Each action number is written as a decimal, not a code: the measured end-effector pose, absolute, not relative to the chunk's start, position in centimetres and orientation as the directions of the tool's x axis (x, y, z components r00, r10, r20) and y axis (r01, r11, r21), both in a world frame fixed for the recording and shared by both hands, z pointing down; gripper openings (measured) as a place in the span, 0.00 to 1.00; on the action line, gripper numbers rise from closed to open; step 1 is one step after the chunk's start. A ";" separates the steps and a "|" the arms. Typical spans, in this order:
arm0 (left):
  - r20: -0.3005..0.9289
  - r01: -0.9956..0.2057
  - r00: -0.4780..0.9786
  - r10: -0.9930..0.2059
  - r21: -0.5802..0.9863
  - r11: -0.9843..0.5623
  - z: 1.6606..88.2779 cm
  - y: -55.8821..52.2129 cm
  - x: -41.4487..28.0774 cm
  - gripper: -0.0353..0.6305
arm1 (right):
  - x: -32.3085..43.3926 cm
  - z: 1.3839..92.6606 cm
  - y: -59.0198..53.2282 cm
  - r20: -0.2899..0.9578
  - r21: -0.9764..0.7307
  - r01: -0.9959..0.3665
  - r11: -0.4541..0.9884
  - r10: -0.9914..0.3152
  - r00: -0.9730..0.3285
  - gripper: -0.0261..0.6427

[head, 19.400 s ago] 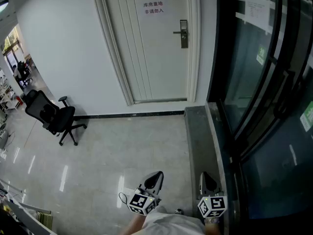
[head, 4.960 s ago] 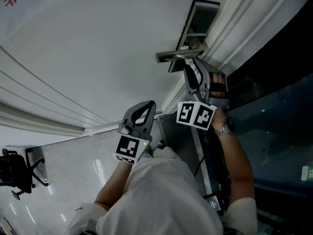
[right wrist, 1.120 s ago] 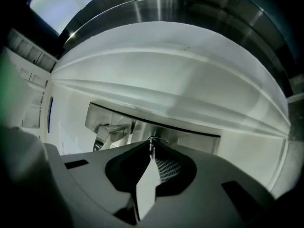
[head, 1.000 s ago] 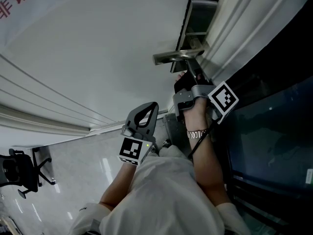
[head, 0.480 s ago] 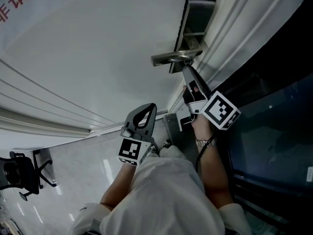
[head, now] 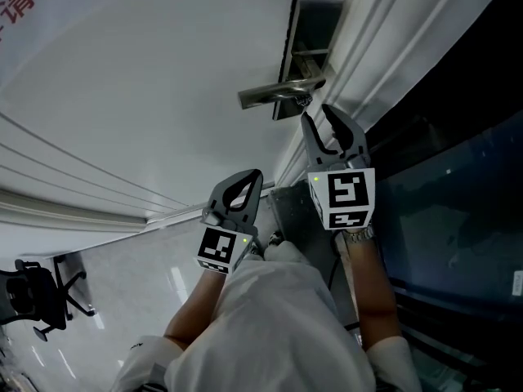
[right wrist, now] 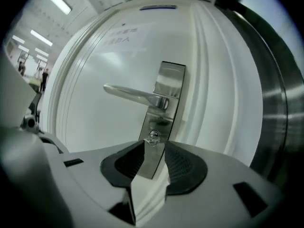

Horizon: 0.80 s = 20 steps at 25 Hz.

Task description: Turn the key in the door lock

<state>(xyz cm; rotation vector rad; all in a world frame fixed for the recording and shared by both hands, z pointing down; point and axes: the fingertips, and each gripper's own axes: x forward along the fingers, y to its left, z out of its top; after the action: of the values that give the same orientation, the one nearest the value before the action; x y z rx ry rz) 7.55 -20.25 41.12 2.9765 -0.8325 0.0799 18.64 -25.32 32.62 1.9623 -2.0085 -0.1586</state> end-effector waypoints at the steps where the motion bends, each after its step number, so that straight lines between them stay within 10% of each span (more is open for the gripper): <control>1: 0.063 -0.518 0.855 -0.515 0.033 -0.855 41.1 -20.3 7.7 0.06 | 18.5 32.6 -25.4 0.153 0.393 -0.919 0.037 -0.988 0.026 0.20; 6: 0.071 -0.526 0.850 -0.522 0.039 -0.850 41.3 -20.4 7.6 0.06 | 18.0 33.3 -25.9 0.132 0.786 -0.618 0.007 -0.979 0.156 0.20; 20: 0.072 -0.555 0.831 -0.551 0.054 -0.830 41.7 -21.3 6.1 0.06 | 17.1 34.2 -28.9 0.140 0.933 -0.354 0.070 -0.974 0.176 0.20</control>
<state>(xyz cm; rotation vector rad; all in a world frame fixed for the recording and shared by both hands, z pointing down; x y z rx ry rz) 6.11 -21.28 41.69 2.9360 -0.8885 0.0815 17.10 -28.91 34.18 1.4644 -1.3520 -0.7926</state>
